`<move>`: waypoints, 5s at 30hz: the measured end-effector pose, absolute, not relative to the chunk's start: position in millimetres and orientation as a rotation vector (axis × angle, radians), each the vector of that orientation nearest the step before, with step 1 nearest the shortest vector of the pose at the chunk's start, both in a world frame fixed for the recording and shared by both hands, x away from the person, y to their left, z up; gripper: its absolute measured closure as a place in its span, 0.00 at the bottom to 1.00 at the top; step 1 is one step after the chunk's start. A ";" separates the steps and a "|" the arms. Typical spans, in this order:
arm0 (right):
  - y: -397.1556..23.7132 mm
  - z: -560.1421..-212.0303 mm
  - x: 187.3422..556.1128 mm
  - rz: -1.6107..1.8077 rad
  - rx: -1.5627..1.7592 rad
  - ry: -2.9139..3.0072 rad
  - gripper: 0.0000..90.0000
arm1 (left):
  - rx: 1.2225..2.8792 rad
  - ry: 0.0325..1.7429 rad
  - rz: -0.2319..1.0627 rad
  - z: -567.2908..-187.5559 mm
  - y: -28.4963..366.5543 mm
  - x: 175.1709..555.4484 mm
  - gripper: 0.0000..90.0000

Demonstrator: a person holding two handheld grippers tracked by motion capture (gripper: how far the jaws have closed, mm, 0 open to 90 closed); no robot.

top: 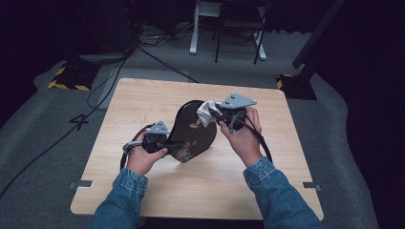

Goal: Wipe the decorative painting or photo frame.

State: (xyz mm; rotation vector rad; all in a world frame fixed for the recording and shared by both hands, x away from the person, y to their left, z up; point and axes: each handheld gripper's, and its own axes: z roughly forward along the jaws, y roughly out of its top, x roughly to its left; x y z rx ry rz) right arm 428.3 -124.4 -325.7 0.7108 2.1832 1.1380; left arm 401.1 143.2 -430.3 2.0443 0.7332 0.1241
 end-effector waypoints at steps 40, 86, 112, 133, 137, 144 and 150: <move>-114.0 -384.0 425.7 1.058 0.706 2.329 0.84 | 2.025 0.748 0.124 -431.6 144.0 402.9 0.89; -107.9 -375.8 425.6 1.054 0.697 2.336 0.84 | 2.038 0.776 0.117 -431.2 143.2 401.6 0.89; -96.4 -422.9 415.4 0.933 0.634 2.423 0.84 | 2.025 0.793 0.091 -431.9 143.8 401.9 0.88; -116.1 -399.5 431.6 1.030 0.729 2.333 0.84 | 2.029 0.790 0.089 -431.6 143.7 401.8 0.88; -119.5 -416.7 432.7 0.993 0.748 2.363 0.84 | 2.026 0.793 0.089 -431.7 143.4 401.9 0.88; -120.4 -411.4 434.4 0.957 0.751 2.364 0.84 | 2.037 0.803 0.099 -431.0 142.9 401.5 0.89; -128.0 -375.8 442.6 1.042 0.759 2.262 0.84 | 2.041 0.800 0.102 -430.8 143.0 401.4 0.89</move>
